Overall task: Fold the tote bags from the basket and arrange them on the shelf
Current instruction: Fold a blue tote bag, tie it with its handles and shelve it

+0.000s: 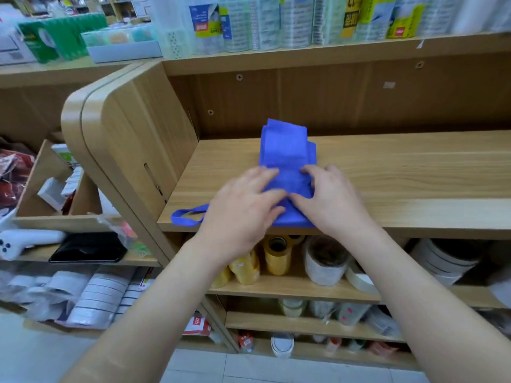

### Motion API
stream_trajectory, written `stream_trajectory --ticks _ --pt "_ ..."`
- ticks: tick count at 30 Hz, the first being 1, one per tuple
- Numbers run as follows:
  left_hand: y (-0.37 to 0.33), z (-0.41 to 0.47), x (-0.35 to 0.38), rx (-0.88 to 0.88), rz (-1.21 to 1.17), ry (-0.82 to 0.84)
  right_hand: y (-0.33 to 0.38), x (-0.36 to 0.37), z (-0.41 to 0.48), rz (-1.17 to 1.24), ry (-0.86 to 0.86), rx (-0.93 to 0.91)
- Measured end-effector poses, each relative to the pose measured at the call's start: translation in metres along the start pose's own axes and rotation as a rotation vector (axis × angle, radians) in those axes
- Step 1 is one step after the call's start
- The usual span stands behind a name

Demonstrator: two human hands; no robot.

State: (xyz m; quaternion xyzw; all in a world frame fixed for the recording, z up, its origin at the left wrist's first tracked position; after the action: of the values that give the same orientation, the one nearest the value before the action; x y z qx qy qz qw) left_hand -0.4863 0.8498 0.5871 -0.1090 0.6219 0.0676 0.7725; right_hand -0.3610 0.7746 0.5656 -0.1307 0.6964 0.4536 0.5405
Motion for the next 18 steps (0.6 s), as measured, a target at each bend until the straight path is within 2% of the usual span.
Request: stream_trajectory --ticks 2,3,8,14,18 --pt "0.004 -0.005 0.025 -0.013 -0.129 0.263 -0.003 -0.002 0.002 0.042 0.054 0.008" --pt "0.007 -0.009 0.032 -0.012 -0.139 0.310 -0.005 -0.004 0.004 0.089 0.087 0.013" --pt "0.004 -0.022 0.028 0.103 -0.230 0.180 -0.007 -0.015 0.033 0.506 0.129 -0.009" --pt "0.006 -0.020 0.025 0.125 -0.280 0.103 0.000 -0.006 0.045 0.888 -0.068 -0.102" --pt "0.017 -0.012 0.013 0.011 -0.597 0.058 0.005 -0.004 0.040 1.038 0.070 -0.179"
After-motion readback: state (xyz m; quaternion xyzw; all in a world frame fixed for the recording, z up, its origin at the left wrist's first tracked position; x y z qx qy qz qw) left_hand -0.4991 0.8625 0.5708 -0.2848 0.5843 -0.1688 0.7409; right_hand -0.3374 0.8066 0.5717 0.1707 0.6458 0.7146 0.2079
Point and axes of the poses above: each hand's wrist, its own z-axis towards the middle knuckle, its own x-axis out of the palm, y = z × x, the point moved 7 cm from there along z, towards the middle knuckle, and after that the axes turned 11 degrees about y, right-handed, at the moved point
